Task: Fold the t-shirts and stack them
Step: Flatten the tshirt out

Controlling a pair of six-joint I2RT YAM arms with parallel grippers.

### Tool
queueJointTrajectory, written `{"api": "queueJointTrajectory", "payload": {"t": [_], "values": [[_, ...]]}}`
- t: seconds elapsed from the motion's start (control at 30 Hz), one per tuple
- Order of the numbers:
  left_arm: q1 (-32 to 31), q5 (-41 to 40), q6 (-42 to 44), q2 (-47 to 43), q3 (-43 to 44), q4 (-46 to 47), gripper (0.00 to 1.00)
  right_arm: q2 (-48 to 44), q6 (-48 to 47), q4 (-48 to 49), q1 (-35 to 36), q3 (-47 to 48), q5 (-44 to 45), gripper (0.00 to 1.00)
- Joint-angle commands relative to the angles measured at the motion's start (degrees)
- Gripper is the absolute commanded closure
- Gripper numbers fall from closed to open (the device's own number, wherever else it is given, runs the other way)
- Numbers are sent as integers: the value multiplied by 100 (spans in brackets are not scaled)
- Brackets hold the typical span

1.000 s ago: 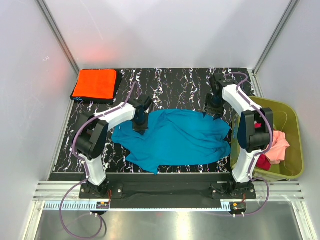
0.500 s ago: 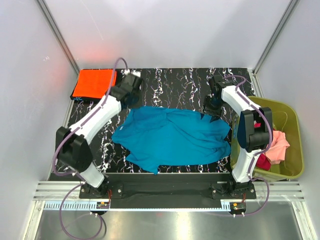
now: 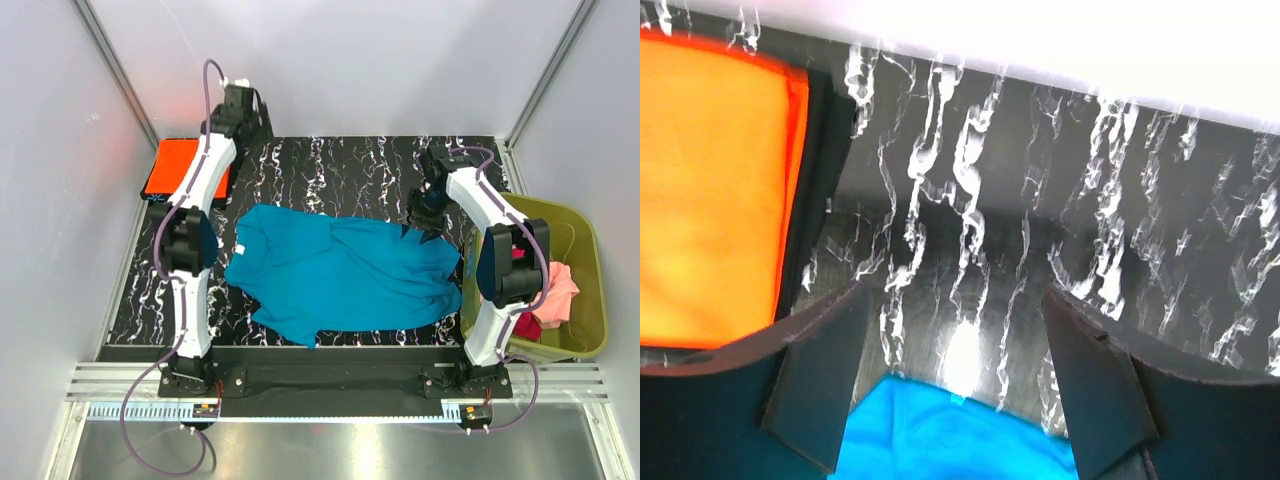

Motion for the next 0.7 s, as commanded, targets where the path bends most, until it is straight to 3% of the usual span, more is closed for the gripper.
{"api": "queueJointTrajectory", "payload": {"t": [0.0,0.07,0.17,0.3,0.5,0.67], "values": [[-272,179,-53,-1251,-1621,-36,26,-408,-156,-95,22,66,-149,41],[-413,188,8,-1937,-3331,350,26,-469,-130,-33,31,-153,-185,41],[-913,21,122,-3245,-4864,353,27,-688,-51,229,40,-680,-185,40],[-1844,-147,-148,-4084,-6281,282,29,-926,54,634,57,-1470,-264,38],[-2320,91,-607,-4384,-7296,-8,37,-979,151,872,347,-1982,-273,37],[-2382,-154,-432,-3509,-7184,-315,36,-971,169,1161,400,-2334,-247,36]]}}
